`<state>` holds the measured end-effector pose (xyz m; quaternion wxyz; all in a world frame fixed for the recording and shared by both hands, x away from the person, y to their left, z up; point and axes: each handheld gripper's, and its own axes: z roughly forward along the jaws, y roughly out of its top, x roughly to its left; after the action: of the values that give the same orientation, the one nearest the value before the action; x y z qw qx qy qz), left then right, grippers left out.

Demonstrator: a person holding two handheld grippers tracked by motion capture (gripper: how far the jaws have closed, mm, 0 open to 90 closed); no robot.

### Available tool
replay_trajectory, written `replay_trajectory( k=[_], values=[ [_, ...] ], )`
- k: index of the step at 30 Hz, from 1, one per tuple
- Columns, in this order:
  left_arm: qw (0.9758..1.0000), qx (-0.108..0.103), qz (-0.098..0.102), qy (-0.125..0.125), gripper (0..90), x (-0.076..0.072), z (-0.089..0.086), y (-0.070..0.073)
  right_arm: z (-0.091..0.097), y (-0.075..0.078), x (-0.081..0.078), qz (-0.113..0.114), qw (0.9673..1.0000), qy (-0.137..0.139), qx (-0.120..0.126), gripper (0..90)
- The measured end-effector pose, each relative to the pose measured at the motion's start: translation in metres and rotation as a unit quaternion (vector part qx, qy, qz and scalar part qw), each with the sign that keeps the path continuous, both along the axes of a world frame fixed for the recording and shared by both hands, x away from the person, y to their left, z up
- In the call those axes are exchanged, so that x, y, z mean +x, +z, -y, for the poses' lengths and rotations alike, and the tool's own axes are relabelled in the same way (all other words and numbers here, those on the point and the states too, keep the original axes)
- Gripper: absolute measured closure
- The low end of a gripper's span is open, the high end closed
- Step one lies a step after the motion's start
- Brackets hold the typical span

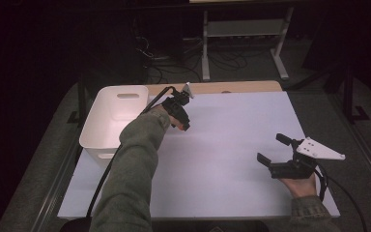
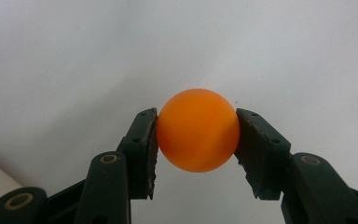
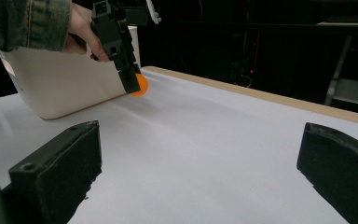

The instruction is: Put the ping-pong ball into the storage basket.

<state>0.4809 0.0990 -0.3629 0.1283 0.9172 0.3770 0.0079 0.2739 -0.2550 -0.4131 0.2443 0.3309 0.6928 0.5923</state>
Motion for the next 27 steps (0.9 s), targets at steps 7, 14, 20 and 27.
replay_trajectory(
  k=[7, 14, 20, 27],
  values=[
    [0.9999, -0.006, 0.008, 0.0, 51.0, -0.004, -0.006, 0.012, 0.0, 0.0, 0.0, 0.0, 1.0, 0.0, 0.0, 0.0],
    [0.9997, -0.02, 0.015, -0.002, 51.0, -0.009, -0.01, 0.024, -0.001, 0.0, 0.0, 0.001, 1.0, 0.0, 0.0, 0.0],
    [0.9994, -0.027, 0.021, -0.003, 51.0, -0.013, -0.013, 0.033, -0.001, 0.0, 0.0, 0.001, 1.0, 0.0, -0.001, 0.0],
    [0.999, -0.034, 0.028, -0.007, 51.0, -0.019, -0.017, 0.044, -0.001, 0.0, 0.0, 0.0, 1.0, 0.0, -0.001, 0.0]
  ],
)
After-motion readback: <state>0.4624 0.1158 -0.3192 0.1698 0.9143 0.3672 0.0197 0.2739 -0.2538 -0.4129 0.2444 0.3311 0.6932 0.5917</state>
